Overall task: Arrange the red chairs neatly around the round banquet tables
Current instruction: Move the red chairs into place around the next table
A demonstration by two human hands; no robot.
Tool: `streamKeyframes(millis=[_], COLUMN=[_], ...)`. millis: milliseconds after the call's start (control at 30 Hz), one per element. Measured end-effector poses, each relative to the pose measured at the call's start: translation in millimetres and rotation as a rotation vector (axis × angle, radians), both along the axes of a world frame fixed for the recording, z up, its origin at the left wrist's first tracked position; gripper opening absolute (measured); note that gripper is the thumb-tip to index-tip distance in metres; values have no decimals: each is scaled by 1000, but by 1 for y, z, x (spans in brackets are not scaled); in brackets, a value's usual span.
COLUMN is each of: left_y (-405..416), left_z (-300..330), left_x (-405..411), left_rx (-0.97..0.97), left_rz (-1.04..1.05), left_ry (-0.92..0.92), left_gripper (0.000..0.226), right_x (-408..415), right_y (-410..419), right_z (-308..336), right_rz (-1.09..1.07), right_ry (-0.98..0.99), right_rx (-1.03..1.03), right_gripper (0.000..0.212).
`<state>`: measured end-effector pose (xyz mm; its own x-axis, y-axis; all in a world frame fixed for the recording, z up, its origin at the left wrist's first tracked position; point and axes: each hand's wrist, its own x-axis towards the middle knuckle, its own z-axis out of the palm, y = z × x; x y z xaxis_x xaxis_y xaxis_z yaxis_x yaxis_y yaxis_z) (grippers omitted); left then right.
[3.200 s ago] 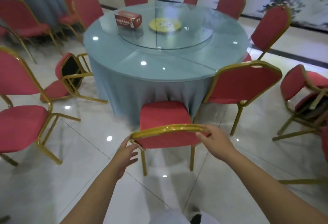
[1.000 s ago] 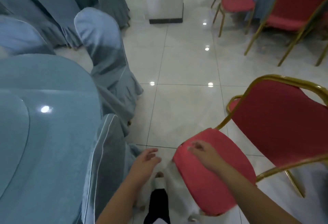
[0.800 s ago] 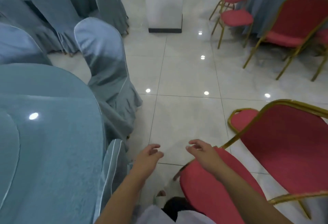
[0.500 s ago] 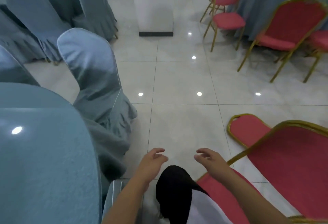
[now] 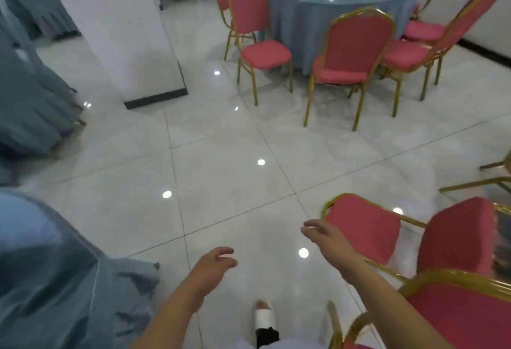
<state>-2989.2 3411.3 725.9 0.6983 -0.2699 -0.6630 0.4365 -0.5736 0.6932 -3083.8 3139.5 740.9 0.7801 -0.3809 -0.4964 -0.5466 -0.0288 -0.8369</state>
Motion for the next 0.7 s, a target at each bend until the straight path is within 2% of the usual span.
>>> streamKeyframes(millis=[133,400,567,700], left_y=[-49,-166,-266,-356], left_z=[6,9,1,7], left_x=[79,206,297,363], left_rx=[-9,-8,-58,-57], left_rz=[-7,-218,-419,-593], left_ry=[19,136,115,107], left_gripper=[20,41,23,25], right_x=[31,76,114,130], right_y=[-59,-137,-190,-213], right_z=[0,-16,-18,-12], right_rz=[-155,-445,-663,-830], right_ry=[18,5,55,133], right_rx=[18,-7,-31,-34], right_gripper=[34,28,36,37])
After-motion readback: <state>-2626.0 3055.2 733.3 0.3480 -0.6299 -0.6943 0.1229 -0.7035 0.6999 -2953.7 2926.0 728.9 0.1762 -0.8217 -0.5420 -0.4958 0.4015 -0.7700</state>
